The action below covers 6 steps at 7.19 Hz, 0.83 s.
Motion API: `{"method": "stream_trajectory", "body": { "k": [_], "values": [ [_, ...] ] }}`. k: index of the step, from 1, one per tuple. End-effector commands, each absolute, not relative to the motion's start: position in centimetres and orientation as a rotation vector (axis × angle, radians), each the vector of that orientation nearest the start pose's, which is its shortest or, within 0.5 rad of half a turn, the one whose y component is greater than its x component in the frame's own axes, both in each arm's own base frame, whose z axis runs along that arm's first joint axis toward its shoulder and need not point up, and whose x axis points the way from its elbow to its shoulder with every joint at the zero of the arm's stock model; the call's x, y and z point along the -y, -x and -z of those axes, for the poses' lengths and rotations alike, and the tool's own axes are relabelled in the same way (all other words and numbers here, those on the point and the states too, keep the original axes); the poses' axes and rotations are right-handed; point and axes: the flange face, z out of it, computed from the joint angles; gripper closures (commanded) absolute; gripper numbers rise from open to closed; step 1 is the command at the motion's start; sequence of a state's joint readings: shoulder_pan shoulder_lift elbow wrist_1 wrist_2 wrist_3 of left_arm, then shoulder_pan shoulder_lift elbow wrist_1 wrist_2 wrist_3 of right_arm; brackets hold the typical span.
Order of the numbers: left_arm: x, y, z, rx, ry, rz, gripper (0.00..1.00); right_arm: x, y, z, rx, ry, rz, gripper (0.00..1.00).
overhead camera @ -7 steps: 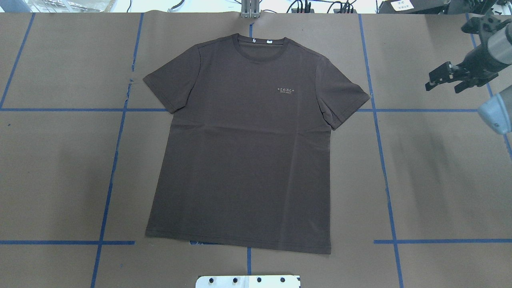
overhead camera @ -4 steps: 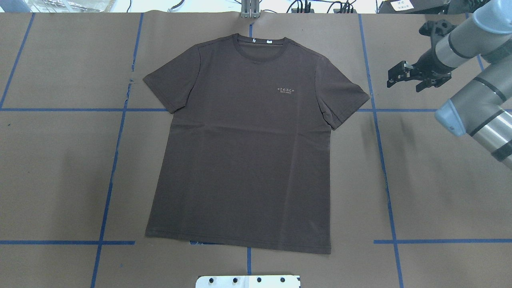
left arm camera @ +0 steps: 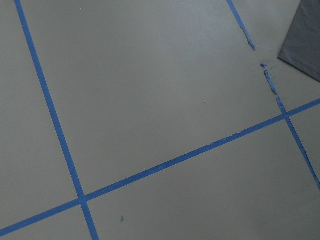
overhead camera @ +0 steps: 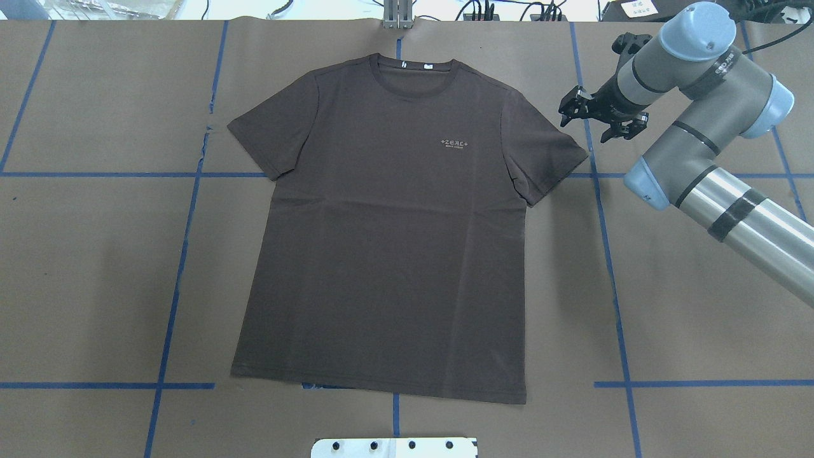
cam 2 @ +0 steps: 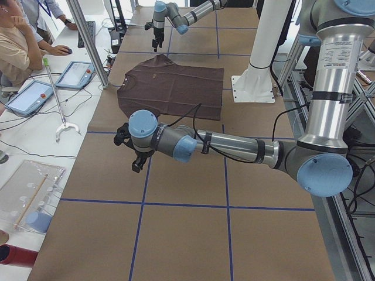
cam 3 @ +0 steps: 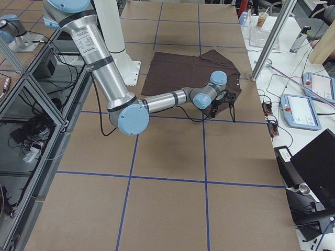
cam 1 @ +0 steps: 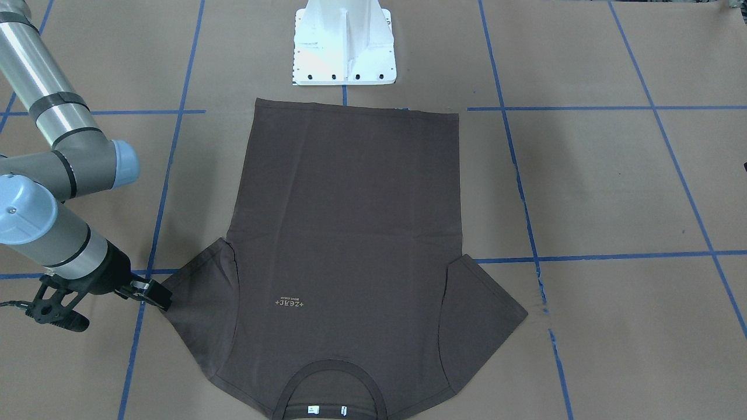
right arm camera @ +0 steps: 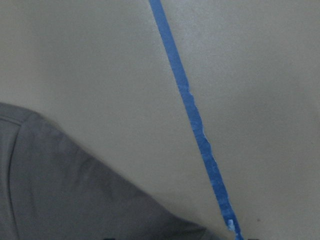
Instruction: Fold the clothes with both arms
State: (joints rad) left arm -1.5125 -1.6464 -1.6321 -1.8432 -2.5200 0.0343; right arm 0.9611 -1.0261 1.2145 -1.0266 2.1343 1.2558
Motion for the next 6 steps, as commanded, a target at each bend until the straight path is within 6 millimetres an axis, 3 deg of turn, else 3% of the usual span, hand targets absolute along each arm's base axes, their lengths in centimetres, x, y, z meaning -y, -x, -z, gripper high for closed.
{"method": "stream_trajectory", "body": {
  "k": [1,3,6],
  "values": [
    [53.68,2.1,-54.69,-0.943,-0.378,-0.285,0.0,64.81,37.76,-45.7,0.883,0.028,-0.385,0.18],
    [53.56,2.11,-54.78,-0.943,-0.376,-0.284,0.0,64.05,38.55,-46.32,0.875,0.035,-0.376,0.22],
    [53.56,2.1,-54.84,-0.945,-0.374,-0.283,0.0,64.19,37.74,-46.57,0.876,0.043,-0.398,0.3]
  ]
}}
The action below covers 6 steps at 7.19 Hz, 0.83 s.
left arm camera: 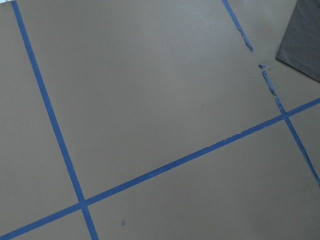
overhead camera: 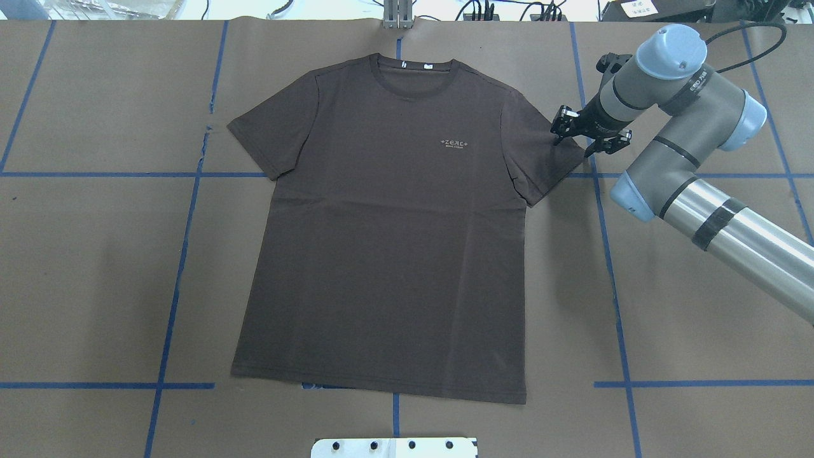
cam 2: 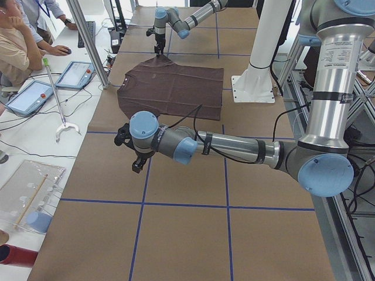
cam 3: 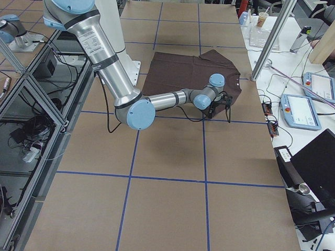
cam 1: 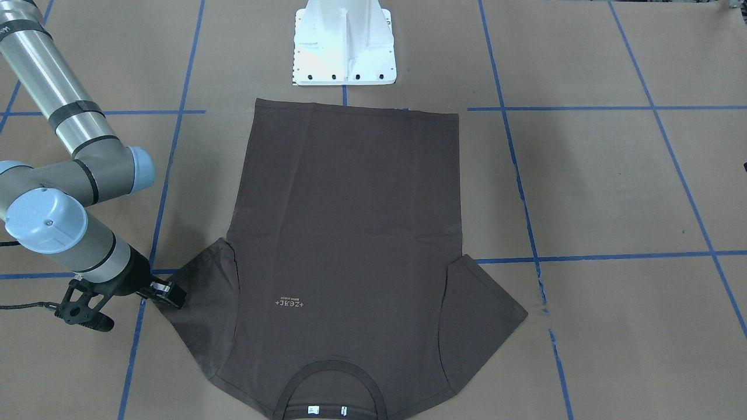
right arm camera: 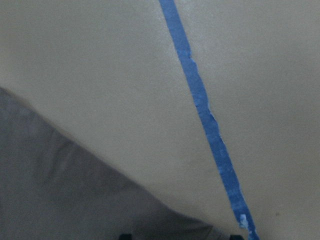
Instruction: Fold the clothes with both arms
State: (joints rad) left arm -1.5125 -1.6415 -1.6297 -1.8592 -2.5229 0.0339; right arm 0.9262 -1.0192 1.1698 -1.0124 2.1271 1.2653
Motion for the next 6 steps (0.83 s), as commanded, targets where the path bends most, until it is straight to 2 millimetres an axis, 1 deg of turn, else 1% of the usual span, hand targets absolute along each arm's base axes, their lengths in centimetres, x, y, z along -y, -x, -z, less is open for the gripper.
{"method": "stream_trajectory", "body": {
  "k": [1,2,3,4,5,6],
  "values": [
    [53.6,2.1,-54.9,-0.945,-0.373,-0.282,0.0,64.4,37.4,-46.5,0.876,0.045,-0.403,0.3],
    [53.6,2.0,-54.9,-0.945,-0.372,-0.283,0.0,64.6,37.0,-46.5,0.877,0.047,-0.408,0.3],
    [53.6,2.1,-55.0,-0.945,-0.371,-0.281,0.0,64.3,36.9,-47.0,0.874,0.048,-0.408,0.3],
    [53.6,2.1,-55.1,-0.945,-0.369,-0.28,0.0,64.2,36.8,-47.7,0.868,0.052,-0.411,0.34],
    [53.5,2.1,-55.2,-0.945,-0.367,-0.279,0.0,64.0,36.8,-47.9,0.865,0.055,-0.412,0.4],
    [53.5,2.1,-55.3,-0.945,-0.366,-0.28,0.0,64.0,36.8,-47.9,0.863,0.057,-0.415,0.68]
  ]
}}
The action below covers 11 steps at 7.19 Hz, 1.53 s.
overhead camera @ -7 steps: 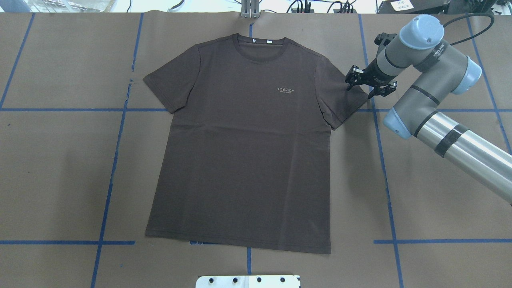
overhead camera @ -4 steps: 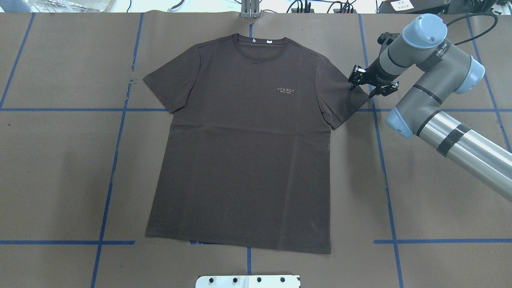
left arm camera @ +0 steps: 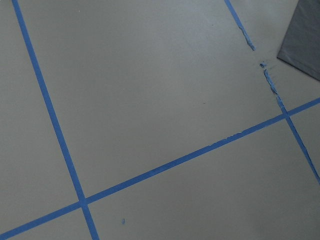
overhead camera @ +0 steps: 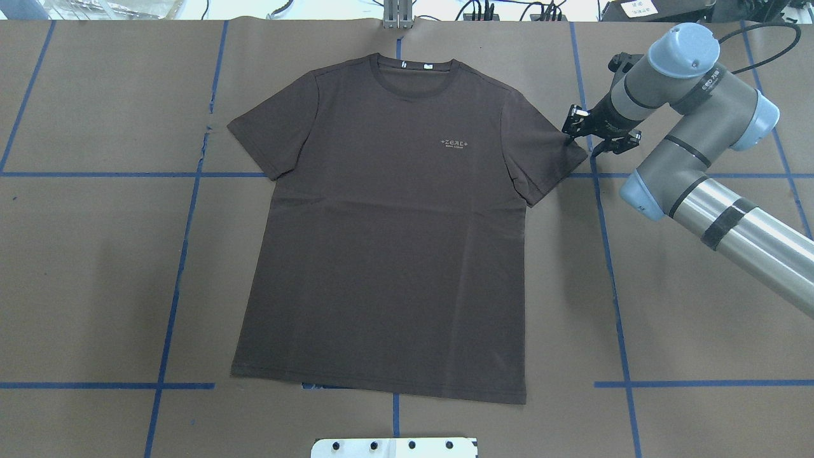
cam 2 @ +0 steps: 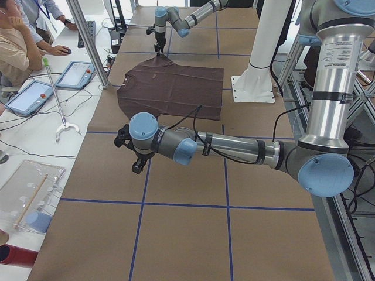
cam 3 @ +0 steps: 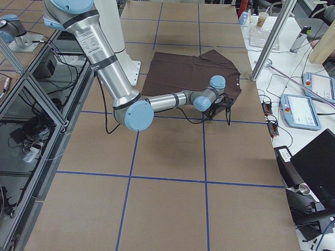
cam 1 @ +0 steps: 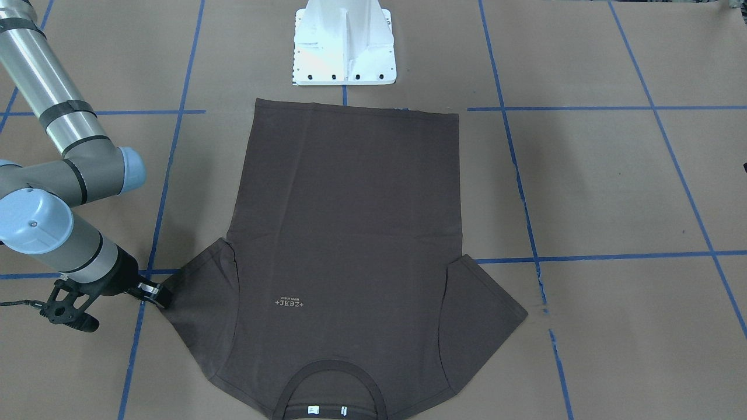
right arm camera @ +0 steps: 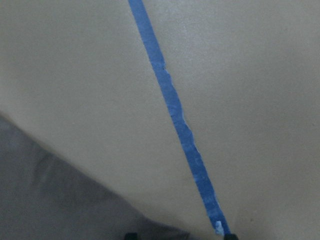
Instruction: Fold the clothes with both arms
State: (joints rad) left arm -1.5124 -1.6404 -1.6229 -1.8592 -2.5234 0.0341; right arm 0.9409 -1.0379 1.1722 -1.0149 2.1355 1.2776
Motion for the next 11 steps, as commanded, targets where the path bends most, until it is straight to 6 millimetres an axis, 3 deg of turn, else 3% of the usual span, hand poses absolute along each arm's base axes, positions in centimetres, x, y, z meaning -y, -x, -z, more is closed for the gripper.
{"method": "stream_trajectory", "body": {
  "k": [1,3,5,7,8,9,10,11],
  "values": [
    [53.5,2.1,-55.3,-0.945,-0.366,-0.28,0.0,64.0,36.8,-47.9,0.864,0.059,-0.414,1.0],
    [53.5,2.1,-55.4,-0.945,-0.366,-0.282,0.0,64.0,36.9,-48.0,0.861,0.061,-0.414,1.0],
    [53.5,2.1,-55.5,-0.945,-0.365,-0.281,0.0,63.9,37.2,-45.8,0.892,0.05,-0.394,1.0],
    [53.5,2.1,-55.5,-0.945,-0.364,-0.278,0.0,63.7,37.7,-41.6,0.937,0.019,-0.371,1.0],
    [53.5,2.1,-55.5,-0.945,-0.362,-0.278,0.0,64.8,39.1,-37.3,0.94,0.044,-0.412,1.0],
    [53.6,2.1,-55.8,-0.946,-0.357,-0.275,0.0,64.3,41.3,-34.8,0.957,0.053,-0.417,1.0],
    [53.6,2.1,-55.9,-0.946,-0.355,-0.274,0.0,63.5,44.1,-32.7,0.96,0.047,-0.414,1.0],
    [53.6,2.1,-55.9,-0.946,-0.355,-0.274,0.0,64.2,45.3,-31.6,0.955,0.054,-0.458,1.0]
  ]
}}
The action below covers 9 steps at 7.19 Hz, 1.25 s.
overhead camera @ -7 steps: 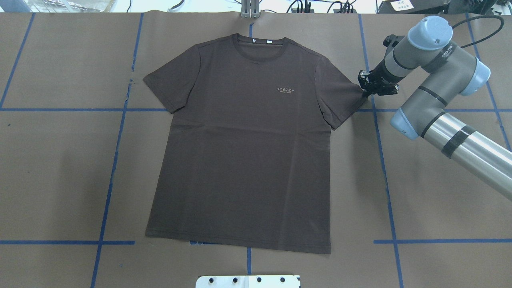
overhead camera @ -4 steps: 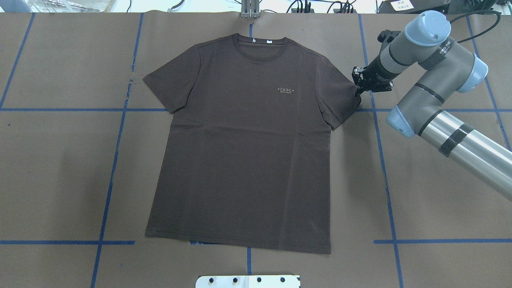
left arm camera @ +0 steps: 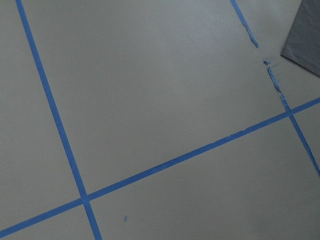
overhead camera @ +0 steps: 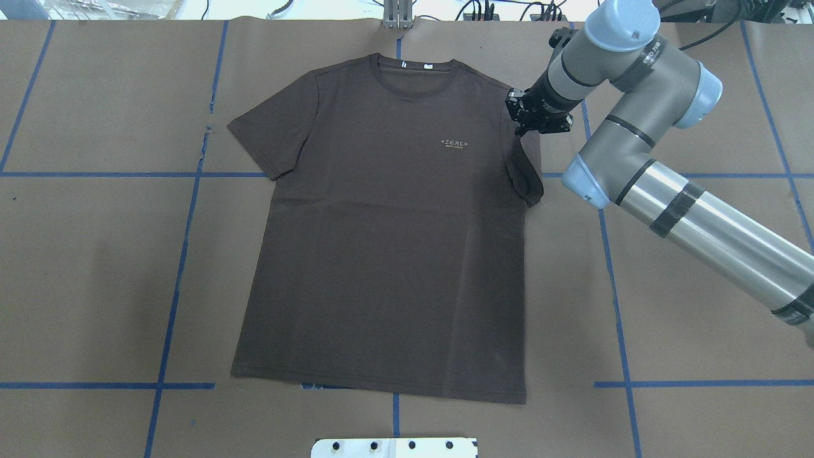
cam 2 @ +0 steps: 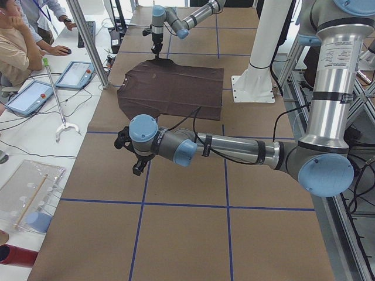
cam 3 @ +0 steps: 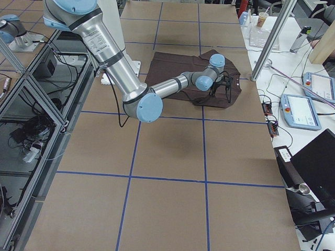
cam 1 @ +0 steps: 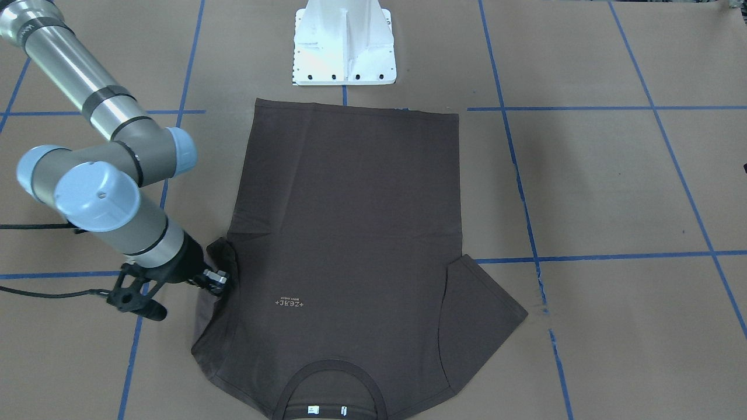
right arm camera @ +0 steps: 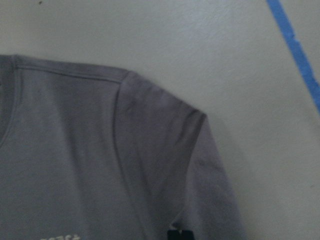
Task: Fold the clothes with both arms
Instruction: 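Fold the sleeve inward across the shirt body with the right gripper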
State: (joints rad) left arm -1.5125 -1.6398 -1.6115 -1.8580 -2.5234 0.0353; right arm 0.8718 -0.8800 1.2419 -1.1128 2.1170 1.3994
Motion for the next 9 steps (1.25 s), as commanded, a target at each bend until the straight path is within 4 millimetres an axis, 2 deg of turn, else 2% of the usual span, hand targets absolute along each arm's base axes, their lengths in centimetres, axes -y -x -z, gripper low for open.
{"method": "stream_trajectory", "body": {
  "k": [1,2,4,7,8,9],
  "values": [
    [53.6,2.1,-55.9,-0.946,-0.354,-0.273,0.0,64.4,46.7,-31.4,0.944,0.056,-0.454,1.0],
    [53.6,2.1,-55.9,-0.946,-0.356,-0.275,0.0,64.4,47.6,-31.7,0.931,0.059,-0.463,1.0],
    [53.5,2.1,-55.5,-0.946,-0.36,-0.273,0.0,64.9,50.1,-30.1,0.908,0.035,-0.521,1.0],
    [53.5,2.1,-55.4,-0.946,-0.363,-0.275,0.0,66.1,50.6,-30.5,0.876,0.004,-0.568,1.0],
    [53.5,2.1,-55.2,-0.946,-0.366,-0.276,0.0,65.8,51.0,-30.6,0.868,-0.019,-0.57,0.24],
    [53.9,2.1,-54.2,-0.947,-0.378,-0.272,0.01,65.4,51.6,-30.2,0.868,-0.041,-0.568,0.0]
  ]
}}
